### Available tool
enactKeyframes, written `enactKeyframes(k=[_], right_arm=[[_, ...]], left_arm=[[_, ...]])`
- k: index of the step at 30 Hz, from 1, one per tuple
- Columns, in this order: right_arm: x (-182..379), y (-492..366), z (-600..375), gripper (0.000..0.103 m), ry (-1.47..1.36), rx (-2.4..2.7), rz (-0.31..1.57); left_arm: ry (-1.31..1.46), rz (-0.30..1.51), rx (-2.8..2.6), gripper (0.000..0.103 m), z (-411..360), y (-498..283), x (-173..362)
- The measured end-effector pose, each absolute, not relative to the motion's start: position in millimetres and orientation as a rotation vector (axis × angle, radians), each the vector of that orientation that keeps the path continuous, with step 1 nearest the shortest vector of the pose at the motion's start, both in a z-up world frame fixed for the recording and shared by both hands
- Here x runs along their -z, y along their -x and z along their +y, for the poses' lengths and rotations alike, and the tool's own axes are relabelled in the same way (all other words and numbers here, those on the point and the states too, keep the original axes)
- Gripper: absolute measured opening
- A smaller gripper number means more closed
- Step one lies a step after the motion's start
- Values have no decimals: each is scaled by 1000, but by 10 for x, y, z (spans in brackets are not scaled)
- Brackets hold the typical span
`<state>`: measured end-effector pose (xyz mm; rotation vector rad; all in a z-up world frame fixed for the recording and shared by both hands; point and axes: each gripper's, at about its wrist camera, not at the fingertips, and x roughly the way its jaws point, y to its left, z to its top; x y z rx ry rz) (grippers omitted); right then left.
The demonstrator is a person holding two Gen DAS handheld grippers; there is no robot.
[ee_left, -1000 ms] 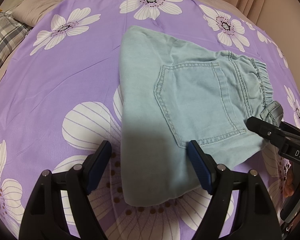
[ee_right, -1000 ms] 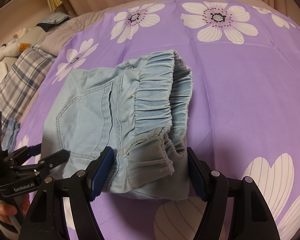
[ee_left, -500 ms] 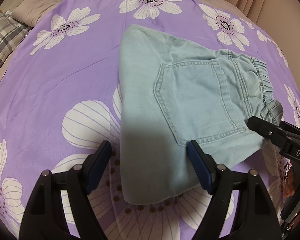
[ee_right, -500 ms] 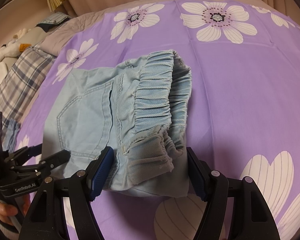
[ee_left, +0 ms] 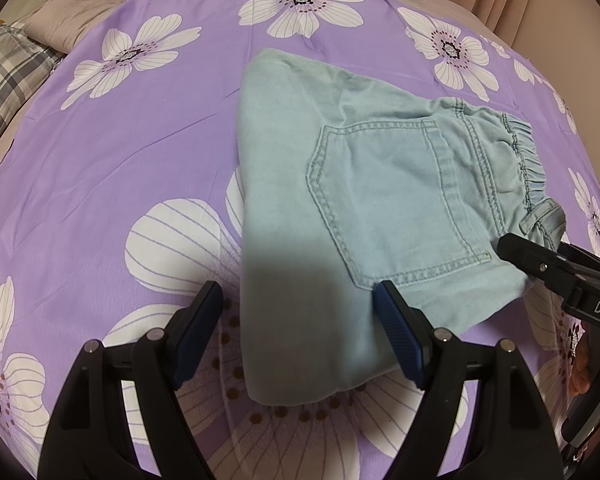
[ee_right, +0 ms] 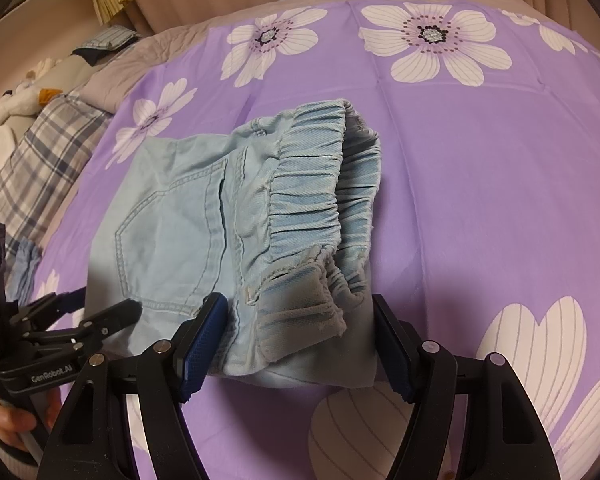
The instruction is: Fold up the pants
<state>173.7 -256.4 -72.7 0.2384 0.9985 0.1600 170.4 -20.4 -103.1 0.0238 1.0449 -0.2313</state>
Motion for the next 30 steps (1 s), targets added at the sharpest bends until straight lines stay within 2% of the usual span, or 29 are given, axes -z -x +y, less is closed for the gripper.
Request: enactKeyframes(k=[30], right_arm=[[714, -1710, -2575, 71, -236, -162, 998]], left_arm=[[-38, 1053, 230, 79, -173, -1628, 1019]])
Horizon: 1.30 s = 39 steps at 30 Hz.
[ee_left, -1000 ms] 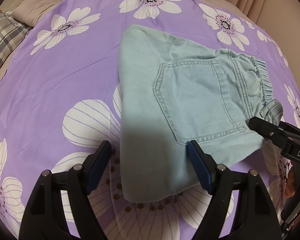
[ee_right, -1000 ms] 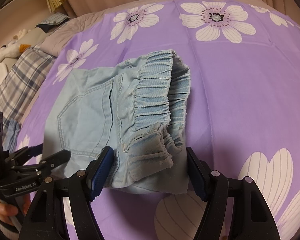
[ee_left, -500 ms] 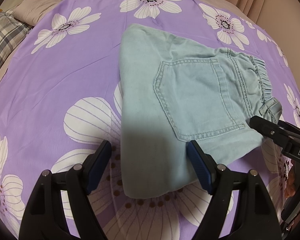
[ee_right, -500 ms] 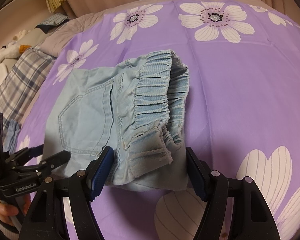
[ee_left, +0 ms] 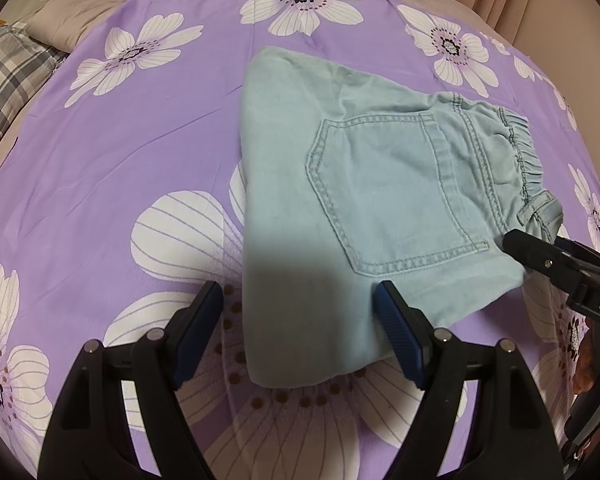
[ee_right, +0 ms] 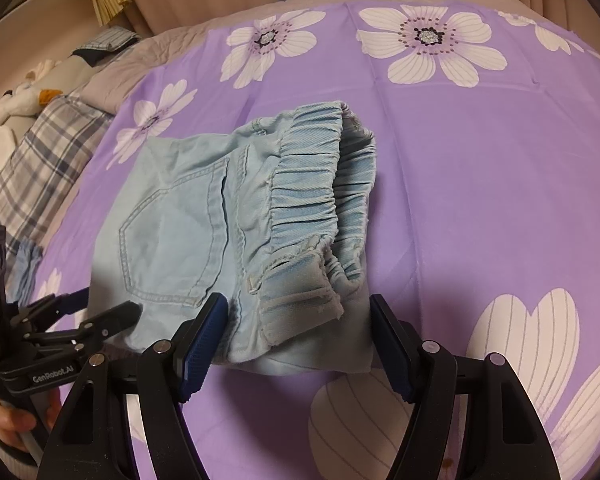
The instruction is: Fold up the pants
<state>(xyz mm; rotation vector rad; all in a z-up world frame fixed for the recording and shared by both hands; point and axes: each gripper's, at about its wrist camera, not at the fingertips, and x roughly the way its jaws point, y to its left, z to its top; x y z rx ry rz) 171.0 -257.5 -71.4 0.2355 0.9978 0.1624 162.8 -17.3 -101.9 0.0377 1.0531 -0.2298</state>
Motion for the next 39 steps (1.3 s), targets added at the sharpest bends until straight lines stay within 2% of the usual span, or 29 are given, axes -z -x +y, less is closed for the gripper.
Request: enactKeyframes(k=[39], right_arm=[[640, -1670, -2586, 71, -228, -159, 994]], left_arm=[[-51, 1057, 226, 77, -91, -1539, 960]])
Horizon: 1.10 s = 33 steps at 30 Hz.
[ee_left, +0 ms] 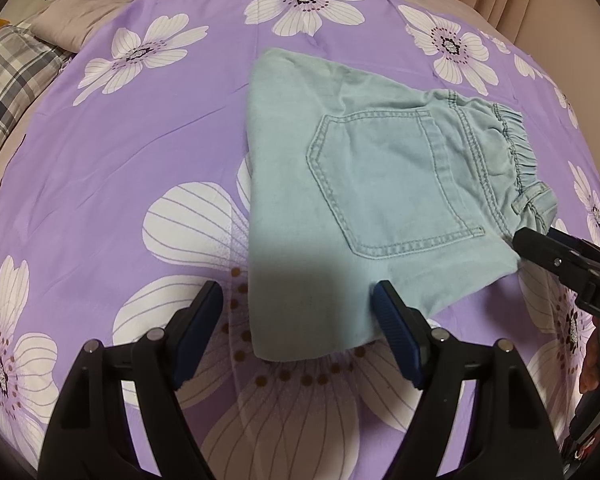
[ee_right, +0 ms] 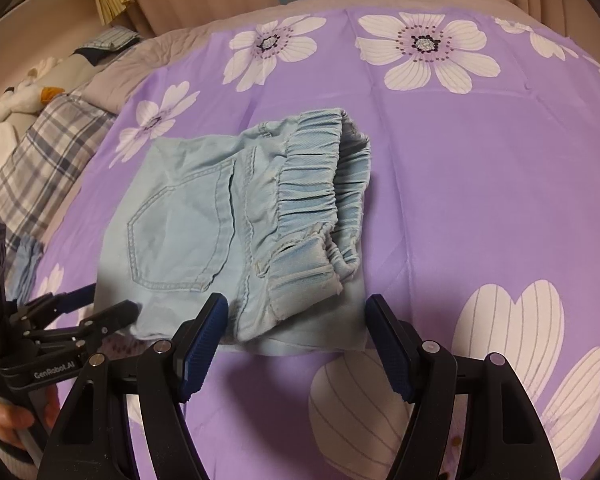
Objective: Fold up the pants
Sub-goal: 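Open both tools and pull them back from the folded jeans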
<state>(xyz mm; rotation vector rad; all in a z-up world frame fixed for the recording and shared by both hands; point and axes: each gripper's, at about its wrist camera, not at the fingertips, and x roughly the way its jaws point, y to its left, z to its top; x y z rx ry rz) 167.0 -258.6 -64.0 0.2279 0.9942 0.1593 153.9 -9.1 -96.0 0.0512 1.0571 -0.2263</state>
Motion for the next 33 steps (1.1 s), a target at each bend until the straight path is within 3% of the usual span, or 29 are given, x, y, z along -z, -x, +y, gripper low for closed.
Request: enactKeyframes(k=[33], right_arm=[[624, -1618, -2572, 71, -223, -155, 992]], left_arm=[[-53, 1058, 224, 77, -65, -1493, 934]])
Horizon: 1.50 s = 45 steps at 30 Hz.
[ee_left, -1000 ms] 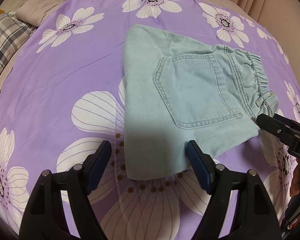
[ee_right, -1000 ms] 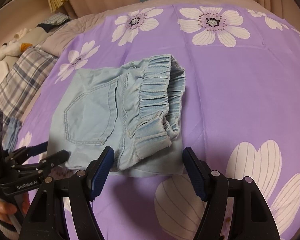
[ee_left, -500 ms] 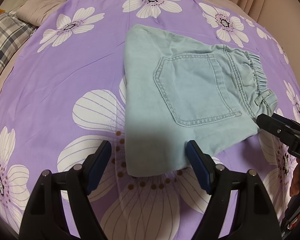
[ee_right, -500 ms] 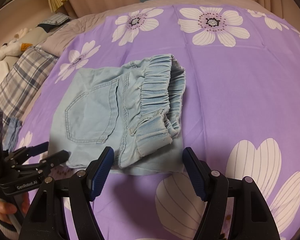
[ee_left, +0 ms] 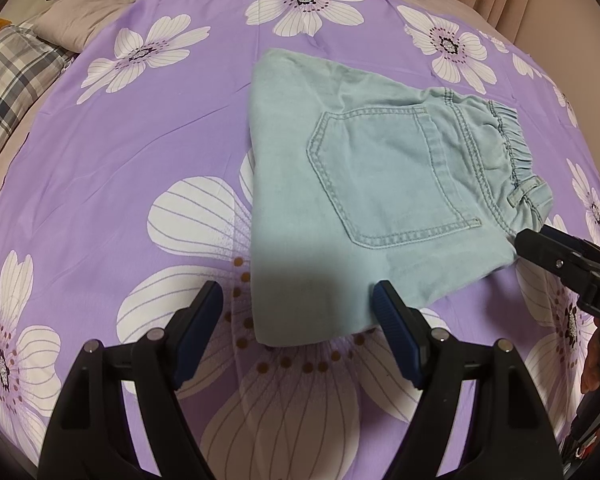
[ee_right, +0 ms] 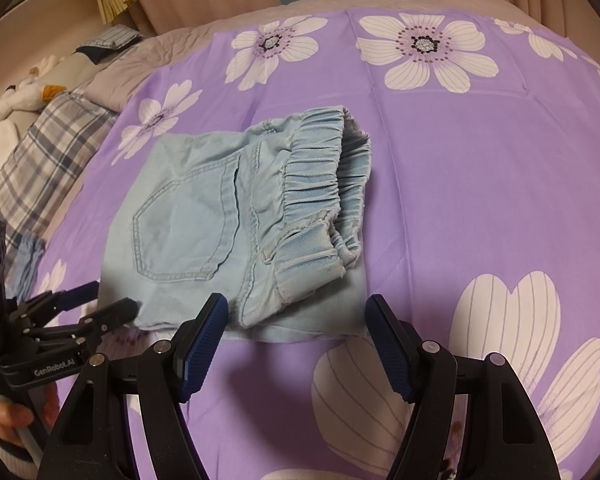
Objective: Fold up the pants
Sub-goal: 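Open both tools and pull them back from the folded jeans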
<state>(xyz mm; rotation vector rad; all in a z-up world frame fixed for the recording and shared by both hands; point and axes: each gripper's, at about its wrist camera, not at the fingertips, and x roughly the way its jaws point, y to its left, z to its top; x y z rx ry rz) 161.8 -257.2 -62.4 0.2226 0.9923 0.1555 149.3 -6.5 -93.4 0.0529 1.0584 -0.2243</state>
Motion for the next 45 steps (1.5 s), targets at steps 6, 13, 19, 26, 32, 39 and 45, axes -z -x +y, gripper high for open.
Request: enactKeyframes(k=[6, 13, 19, 26, 32, 39, 45], right_arm=[[624, -1606, -2563, 71, -222, -154, 992], [623, -1600, -2562, 71, -222, -154, 992], [621, -1597, -2561, 71, -222, -155, 992], [621, -1557, -2554, 71, -216, -152, 992], [616, -1517, -2554, 71, -219, -148, 990], [571, -1477, -2527, 71, -206, -147, 984], [519, -1427, -2521, 71, -197, -145, 973]], left_arm=[[-55, 1058, 223, 77, -62, -1481, 924], [-57, 1060, 222, 77, -64, -1471, 914], [-56, 1060, 221, 77, -63, -1465, 909], [-55, 1060, 219, 77, -47, -1441, 892], [-54, 1063, 218, 77, -46, -1430, 888], [-56, 1063, 213, 77, -61, -1368, 880], [-56, 1060, 210, 77, -65, -1322, 862]])
